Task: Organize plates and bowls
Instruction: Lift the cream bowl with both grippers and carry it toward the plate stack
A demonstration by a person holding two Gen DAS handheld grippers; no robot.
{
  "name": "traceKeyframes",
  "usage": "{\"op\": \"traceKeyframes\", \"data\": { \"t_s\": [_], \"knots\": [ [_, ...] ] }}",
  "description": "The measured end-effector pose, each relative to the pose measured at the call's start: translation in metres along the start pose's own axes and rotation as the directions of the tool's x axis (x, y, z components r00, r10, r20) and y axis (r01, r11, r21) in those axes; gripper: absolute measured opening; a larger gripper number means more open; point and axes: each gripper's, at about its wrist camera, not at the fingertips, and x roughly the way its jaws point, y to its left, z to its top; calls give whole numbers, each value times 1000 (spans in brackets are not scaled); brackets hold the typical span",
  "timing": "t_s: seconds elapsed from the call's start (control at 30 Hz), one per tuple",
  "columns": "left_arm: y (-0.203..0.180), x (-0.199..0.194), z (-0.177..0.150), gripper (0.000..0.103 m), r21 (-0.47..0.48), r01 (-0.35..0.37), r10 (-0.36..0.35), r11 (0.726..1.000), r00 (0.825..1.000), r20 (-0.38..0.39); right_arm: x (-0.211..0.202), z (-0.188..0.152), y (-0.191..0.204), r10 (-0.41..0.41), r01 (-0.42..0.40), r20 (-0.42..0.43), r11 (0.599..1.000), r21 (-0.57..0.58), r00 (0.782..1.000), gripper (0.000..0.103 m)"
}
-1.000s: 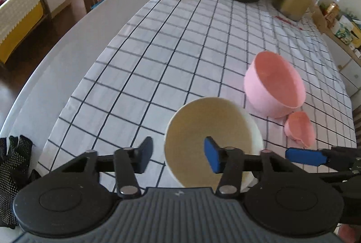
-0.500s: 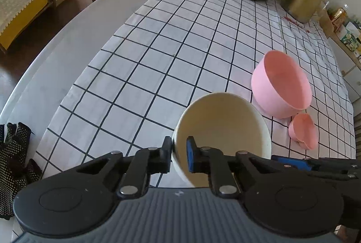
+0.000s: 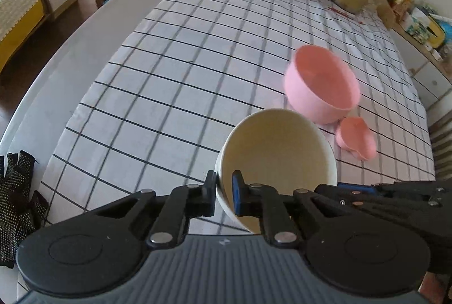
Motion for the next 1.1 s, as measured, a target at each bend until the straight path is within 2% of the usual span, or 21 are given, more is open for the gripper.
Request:
{"op": "traceKeyframes", "data": {
  "t_s": [0.47,0.7,1.1],
  "knots": [
    [-75,-41,-39,11,118,100,-97,988,995,-32,-79,-56,-51,-38,34,41,995,93,998,10],
    [-115,-53,-77,11,189,164,-148,968,984,-99,-110,-104,-81,-69,60,48,986,156,996,10],
    [-154,-45,-143,11,312,223,-158,923,963,-220,-129,-173,-107,-119,115,4,969,217,993,10]
  ]
}}
